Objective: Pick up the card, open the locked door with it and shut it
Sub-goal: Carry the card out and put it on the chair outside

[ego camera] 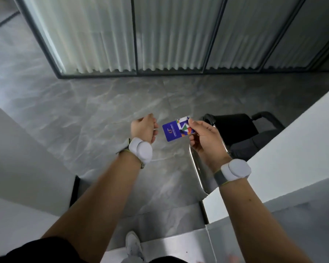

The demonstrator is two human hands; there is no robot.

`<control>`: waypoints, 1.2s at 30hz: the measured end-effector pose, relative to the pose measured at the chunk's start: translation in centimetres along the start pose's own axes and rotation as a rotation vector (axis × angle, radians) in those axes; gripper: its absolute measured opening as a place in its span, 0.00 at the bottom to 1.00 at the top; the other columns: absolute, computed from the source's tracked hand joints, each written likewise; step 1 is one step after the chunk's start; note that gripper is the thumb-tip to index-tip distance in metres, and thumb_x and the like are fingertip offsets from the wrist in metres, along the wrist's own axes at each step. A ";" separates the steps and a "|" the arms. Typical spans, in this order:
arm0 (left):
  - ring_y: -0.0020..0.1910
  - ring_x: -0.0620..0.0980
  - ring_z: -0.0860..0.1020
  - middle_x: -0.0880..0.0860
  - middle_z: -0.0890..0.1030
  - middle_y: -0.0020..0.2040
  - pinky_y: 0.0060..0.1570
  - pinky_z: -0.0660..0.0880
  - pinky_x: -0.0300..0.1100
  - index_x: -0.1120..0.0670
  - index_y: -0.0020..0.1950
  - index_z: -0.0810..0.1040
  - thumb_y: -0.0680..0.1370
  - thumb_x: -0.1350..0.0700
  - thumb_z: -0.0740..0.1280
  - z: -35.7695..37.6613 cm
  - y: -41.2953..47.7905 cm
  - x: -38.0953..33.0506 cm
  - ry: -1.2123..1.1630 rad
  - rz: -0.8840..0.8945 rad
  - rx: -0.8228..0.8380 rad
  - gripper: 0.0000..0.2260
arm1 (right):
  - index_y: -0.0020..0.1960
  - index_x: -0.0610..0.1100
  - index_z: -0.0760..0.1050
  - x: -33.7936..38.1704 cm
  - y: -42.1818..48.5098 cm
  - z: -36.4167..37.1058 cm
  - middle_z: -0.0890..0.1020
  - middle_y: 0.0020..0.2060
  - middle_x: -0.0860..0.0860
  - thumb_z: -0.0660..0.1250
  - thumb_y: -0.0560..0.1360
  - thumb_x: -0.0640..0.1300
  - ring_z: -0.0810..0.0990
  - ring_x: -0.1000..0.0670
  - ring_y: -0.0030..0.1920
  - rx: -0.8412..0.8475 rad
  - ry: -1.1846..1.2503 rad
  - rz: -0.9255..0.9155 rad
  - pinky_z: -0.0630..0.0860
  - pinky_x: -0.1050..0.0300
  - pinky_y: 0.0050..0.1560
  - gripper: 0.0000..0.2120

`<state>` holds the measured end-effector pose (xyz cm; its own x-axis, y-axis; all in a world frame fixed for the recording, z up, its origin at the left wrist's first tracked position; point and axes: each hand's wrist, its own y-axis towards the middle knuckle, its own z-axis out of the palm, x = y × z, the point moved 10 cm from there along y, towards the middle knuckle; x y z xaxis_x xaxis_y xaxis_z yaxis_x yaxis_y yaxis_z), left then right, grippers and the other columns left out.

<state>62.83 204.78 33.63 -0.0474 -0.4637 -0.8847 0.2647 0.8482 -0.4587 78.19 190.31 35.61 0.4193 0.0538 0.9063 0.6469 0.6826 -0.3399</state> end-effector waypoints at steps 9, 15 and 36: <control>0.29 0.47 0.73 0.51 0.81 0.36 0.29 0.65 0.36 0.53 0.38 0.76 0.73 0.40 0.69 8.5 10.0 -3.6 0.133 -0.074 0.230 0.16 | 0.43 0.41 0.80 2.7 10.2 0.2 0.80 0.32 0.47 0.72 0.75 0.43 0.75 0.55 0.29 -0.119 0.172 0.041 0.73 0.64 0.31 0.06; 0.32 0.48 0.74 0.48 0.80 0.30 0.32 0.66 0.38 0.54 0.44 0.78 0.72 0.46 0.70 16.3 15.7 -5.2 0.217 -0.134 0.355 0.12 | 0.48 0.40 0.81 4.9 19.4 -2.6 0.83 0.34 0.46 0.74 0.74 0.46 0.79 0.56 0.29 -0.172 0.203 0.045 0.75 0.64 0.32 0.09; 0.30 0.48 0.72 0.53 0.79 0.36 0.30 0.64 0.39 0.56 0.47 0.82 0.77 0.52 0.70 50.1 29.2 -12.6 0.243 -0.073 0.637 0.07 | 0.45 0.38 0.81 20.5 41.2 -19.4 0.82 0.35 0.48 0.71 0.75 0.38 0.79 0.56 0.34 -0.445 0.461 -0.170 0.77 0.68 0.32 0.03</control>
<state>119.40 222.56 35.48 -0.2817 -0.3808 -0.8807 0.7640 0.4663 -0.4460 125.74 205.41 35.29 0.4535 -0.4128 0.7899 0.8882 0.2824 -0.3623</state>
